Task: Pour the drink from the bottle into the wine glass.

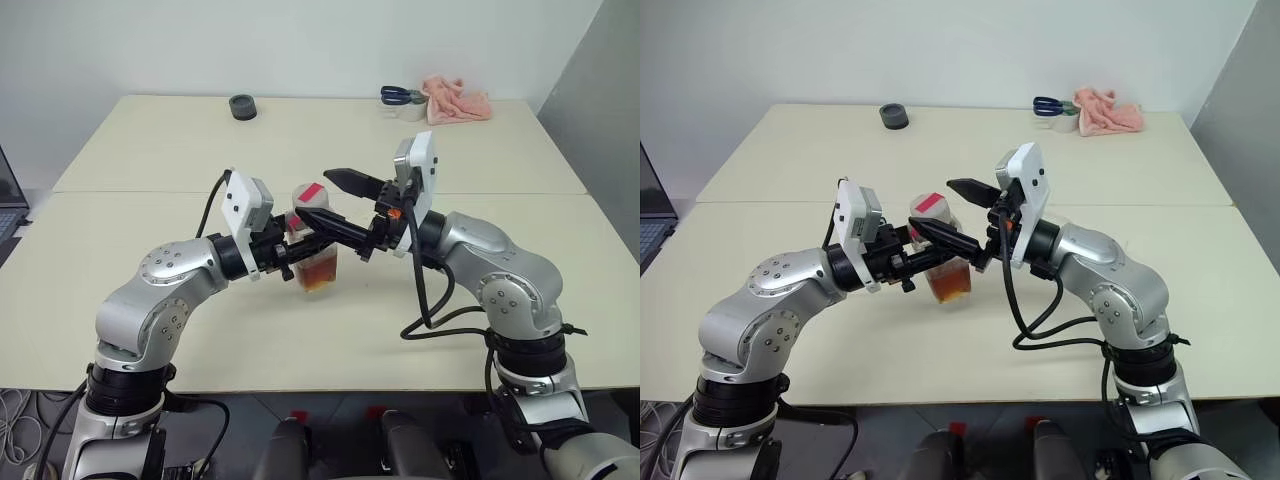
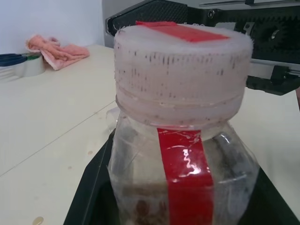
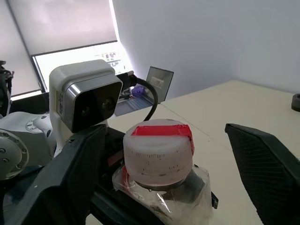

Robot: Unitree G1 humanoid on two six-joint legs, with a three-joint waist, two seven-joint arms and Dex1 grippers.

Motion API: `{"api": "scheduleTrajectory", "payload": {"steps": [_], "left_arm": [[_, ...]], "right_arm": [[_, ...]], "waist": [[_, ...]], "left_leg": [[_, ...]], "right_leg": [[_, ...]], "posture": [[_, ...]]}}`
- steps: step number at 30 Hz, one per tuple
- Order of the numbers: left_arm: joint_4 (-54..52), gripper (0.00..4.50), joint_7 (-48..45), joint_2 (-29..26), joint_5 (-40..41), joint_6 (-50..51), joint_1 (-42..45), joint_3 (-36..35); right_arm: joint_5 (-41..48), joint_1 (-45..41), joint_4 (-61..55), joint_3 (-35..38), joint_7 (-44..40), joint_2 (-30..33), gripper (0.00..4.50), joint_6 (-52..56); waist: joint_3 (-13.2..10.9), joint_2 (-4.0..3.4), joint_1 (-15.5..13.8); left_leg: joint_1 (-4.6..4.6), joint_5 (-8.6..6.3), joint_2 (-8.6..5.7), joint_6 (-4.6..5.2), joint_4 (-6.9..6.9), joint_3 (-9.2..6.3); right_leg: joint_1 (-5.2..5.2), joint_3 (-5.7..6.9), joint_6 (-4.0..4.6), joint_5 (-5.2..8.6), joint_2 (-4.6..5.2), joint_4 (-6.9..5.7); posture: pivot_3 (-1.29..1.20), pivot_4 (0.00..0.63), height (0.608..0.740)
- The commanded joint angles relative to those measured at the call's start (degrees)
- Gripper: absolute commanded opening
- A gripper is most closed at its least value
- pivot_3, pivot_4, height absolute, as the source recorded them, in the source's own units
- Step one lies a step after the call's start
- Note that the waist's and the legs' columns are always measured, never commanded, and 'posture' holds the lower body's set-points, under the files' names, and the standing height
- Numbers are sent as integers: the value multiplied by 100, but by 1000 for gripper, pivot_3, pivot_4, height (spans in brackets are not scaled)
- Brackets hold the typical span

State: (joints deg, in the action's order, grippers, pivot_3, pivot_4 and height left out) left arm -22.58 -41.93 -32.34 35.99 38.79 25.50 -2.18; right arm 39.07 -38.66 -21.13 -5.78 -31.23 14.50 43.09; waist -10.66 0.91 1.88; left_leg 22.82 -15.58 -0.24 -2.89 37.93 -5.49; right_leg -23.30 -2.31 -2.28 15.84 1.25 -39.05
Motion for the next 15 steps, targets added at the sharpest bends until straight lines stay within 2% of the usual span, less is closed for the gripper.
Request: {"api": "scheduleTrajectory", "payload": {"steps": [1,10,15], "left_arm": [[-199,1816,-31,-20,103,-53,151,-77],[-250,1816,-53,-23,143,3,199,-88],[-302,1816,-356,-136,302,99,278,-30]], "right_arm": [[52,-99,-103,49,-123,17,3207,-84],[130,-96,-85,48,-359,133,110,-63],[165,-362,239,49,-1186,533,51,-144]], "waist": [[0,0,0],[0,0,0],[0,0,0]], "left_leg": [[0,0,0,0,0,0],[0,0,0,0,0,0],[0,0,-1,0,1,1]], "right_leg": [[0,0,0,0,0,0],[0,1,0,0,0,-1],[1,0,0,0,0,0]], "posture": [[0,150,740],[0,150,740],[0,150,740]]}}
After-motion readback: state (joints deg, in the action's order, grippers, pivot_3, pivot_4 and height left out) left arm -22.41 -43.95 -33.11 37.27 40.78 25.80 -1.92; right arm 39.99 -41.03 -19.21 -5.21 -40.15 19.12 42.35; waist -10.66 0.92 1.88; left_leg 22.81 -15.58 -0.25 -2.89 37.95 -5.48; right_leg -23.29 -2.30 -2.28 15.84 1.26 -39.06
